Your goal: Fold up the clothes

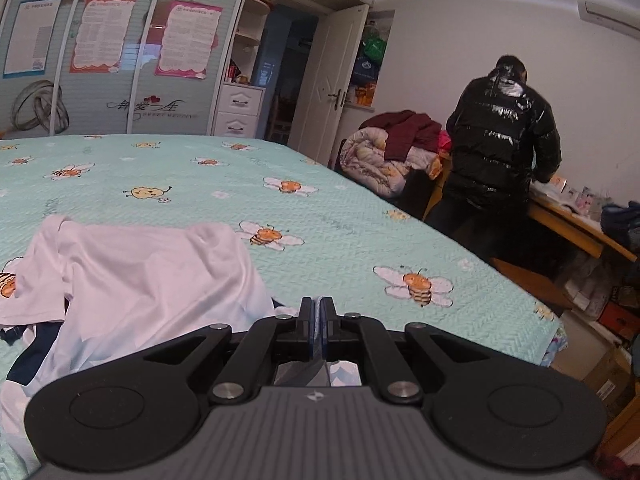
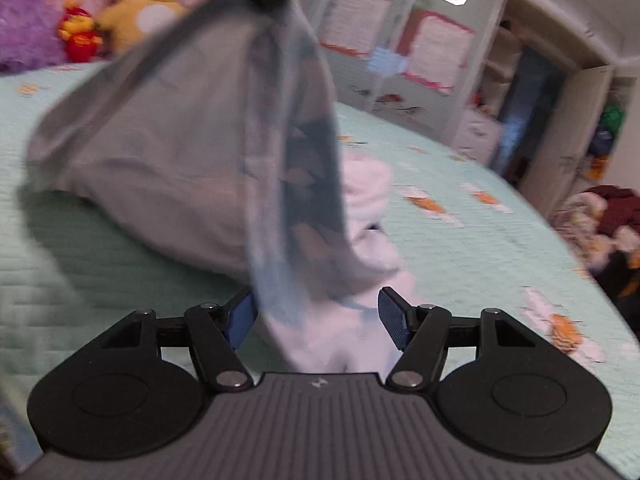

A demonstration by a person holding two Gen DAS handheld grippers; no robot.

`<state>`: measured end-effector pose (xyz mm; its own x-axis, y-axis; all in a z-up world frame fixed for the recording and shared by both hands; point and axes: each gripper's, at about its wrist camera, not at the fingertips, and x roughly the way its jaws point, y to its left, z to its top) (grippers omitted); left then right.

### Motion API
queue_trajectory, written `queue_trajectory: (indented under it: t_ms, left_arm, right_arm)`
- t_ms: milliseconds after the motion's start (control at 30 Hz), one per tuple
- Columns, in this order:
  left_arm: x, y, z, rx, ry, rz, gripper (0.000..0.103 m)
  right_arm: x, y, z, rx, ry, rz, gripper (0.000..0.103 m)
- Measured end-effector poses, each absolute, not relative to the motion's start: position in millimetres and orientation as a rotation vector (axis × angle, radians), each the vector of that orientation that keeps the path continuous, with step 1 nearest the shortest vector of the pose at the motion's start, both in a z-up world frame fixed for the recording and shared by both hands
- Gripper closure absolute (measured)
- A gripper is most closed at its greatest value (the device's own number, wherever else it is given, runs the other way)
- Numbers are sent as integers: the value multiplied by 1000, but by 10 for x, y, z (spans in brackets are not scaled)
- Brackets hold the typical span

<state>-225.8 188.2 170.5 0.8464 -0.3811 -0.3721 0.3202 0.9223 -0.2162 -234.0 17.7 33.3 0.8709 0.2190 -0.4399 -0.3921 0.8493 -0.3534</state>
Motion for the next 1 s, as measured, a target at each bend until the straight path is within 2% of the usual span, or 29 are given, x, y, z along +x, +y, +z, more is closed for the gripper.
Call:
queue_trajectory:
  t_ms: [333, 400, 433, 467, 500, 567, 700, 733, 867, 933, 967, 1000]
  left_arm:
    - [-2217, 1928, 1550, -126, 461, -317, 99]
    - [-2210, 1928, 1492, -113, 482, -311, 99]
    - [-2206, 1938, 1456, -108, 496, -306, 99]
    - [-2202, 1949, 1419, -102, 509, -299, 99]
    - [-2206, 1975, 1378, -92, 525, -282, 99]
    - [-2225, 2074, 1290, -70, 558, -224, 99]
    - [-2400, 2498, 1111, -74, 621, -72, 94]
    - [-2461, 2619, 1064, -78, 635, -35, 93]
    - [-2677, 2975, 842, -19, 719, 82, 76]
    - [-2800, 3080, 730, 21, 763, 107, 74]
    - [-2862, 3118, 682, 36, 777, 112, 73]
    - [-2909, 3133, 637, 51, 783, 112, 72]
  right_arm:
    - [-2198, -423, 282, -414, 432, 164, 37]
    - [-2198, -472, 294, -403, 424, 163, 41]
    - [-2199, -497, 300, -397, 420, 163, 46]
    - [-2199, -522, 305, -391, 415, 163, 60]
    - [-2199, -547, 311, -386, 411, 163, 82]
    - [-2154, -615, 394, -350, 412, 163, 103]
    - [-2123, -813, 586, -296, 348, 79, 103]
    - [-2050, -857, 574, -297, 368, 51, 103]
    - [-1718, -999, 366, -295, 516, -17, 103]
    - [-1606, -1048, 201, -266, 625, -16, 101]
    - [-1621, -1054, 159, -249, 643, -17, 99]
    - [-1673, -1061, 138, -241, 645, -16, 93]
